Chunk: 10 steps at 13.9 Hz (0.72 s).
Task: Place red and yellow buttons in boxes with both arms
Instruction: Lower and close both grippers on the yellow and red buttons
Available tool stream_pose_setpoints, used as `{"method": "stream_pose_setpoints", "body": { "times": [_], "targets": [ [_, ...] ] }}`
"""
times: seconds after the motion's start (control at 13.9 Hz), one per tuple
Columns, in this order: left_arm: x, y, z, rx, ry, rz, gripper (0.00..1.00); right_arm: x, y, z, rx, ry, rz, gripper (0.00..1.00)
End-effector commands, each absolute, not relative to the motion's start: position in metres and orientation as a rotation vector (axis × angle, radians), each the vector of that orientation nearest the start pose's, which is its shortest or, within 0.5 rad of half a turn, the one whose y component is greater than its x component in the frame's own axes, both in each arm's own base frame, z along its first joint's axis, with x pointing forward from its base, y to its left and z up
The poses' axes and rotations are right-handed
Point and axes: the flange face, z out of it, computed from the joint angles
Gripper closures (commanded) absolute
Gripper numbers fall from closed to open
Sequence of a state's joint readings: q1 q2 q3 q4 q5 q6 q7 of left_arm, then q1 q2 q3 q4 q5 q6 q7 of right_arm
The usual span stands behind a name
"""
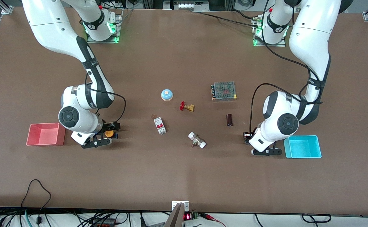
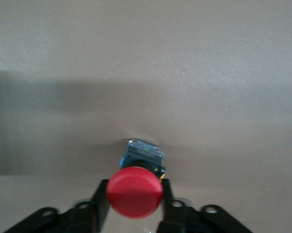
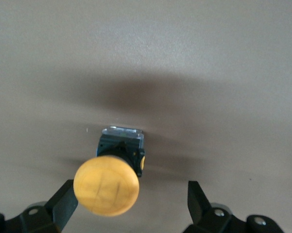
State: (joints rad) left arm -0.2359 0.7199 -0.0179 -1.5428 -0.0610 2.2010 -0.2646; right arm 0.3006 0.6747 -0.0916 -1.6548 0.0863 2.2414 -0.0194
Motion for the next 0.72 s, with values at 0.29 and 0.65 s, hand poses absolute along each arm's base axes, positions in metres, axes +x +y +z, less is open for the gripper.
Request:
{"method": "stream_pose_setpoints", "body": {
  "times": [0.29,0.65],
  "targets": [
    [0.688,-0.167,0.252,-3.204,-0.116,0.052,0.75,0.672,0.159,0.213,-3.112,-0.303,0.095,0.11],
    [0.700,-0.109,0.302,-3.207,-0.139,-0.016,0.75,0.671,0.160,0.211,-3.113,-0.300,0.099,0.41]
  ]
}}
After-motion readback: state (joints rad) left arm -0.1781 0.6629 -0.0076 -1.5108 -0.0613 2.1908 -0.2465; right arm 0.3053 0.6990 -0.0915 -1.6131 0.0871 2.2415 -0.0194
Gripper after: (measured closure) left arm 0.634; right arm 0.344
